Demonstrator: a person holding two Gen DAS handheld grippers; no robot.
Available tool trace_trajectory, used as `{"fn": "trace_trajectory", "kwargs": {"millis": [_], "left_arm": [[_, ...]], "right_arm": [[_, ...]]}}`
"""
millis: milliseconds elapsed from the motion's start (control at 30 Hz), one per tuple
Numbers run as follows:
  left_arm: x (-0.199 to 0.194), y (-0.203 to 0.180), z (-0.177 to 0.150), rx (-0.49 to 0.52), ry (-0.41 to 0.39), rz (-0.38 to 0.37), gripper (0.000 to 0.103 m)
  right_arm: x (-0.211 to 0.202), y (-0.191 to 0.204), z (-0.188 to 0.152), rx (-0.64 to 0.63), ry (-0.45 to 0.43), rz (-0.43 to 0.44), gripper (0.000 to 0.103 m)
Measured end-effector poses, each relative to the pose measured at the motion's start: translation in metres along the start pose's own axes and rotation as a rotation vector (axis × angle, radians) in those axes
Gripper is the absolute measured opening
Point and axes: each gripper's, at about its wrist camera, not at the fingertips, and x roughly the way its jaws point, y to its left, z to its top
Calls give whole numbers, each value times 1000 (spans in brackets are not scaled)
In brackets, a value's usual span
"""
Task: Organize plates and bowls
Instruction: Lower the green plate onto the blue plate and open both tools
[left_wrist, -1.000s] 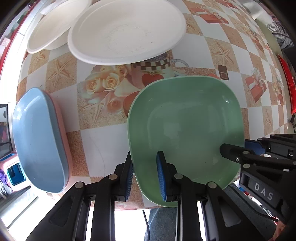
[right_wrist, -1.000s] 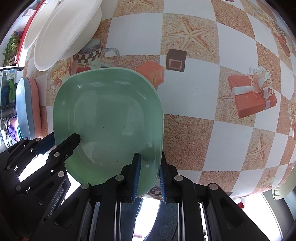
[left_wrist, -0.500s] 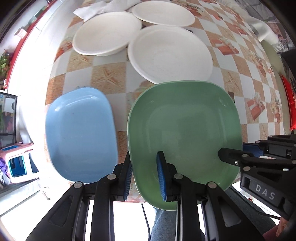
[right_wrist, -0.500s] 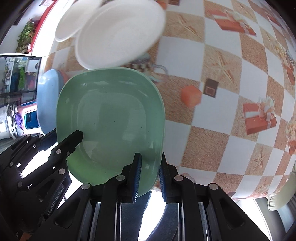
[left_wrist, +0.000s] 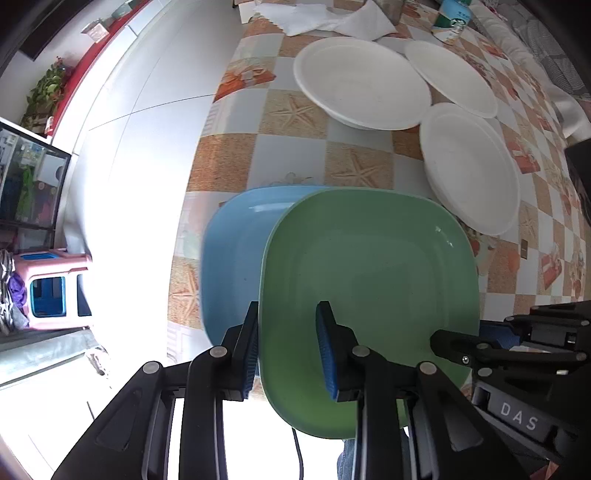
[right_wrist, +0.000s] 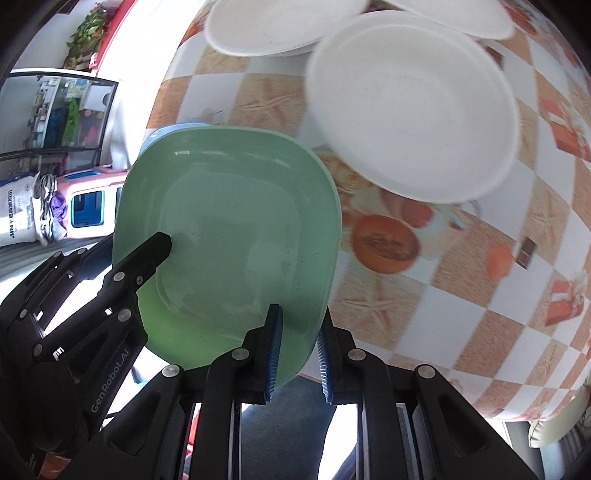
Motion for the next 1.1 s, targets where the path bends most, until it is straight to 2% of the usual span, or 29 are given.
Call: {"fn": "trace_trajectory", "kwargs": {"millis": [100,300,567,667,733,800,867,933,1100], "left_arm": [[3,16,5,-19,10,16,31],[11,44,2,-56,14,30,32],[25,56,0,-50,25,42,37],[26,56,-1,-57,28,42,49],[25,57,-1,-61,17,58,71],[22,59,-2,-71,3,92,72],[20,66,-1,-95,6,78,77],[17,71,-1,-111,1,74,78],[12,68,-1,-97,-3,71,78]], "right_arm": [[12,11,11,21,27,32,21],[24,39,25,-12,31,20,21],[33,56,33,-43,32,2,21],[27,52,28,-59,19,-7,21],[26,52,28,-68,14,-14,21],[20,46,23,-70,7,-16,31],[15,44,23,-69,-16,-46,65],[5,35,19,-78,-40,-49,80],[-9,22,11,-69,-58,-33,82]]}}
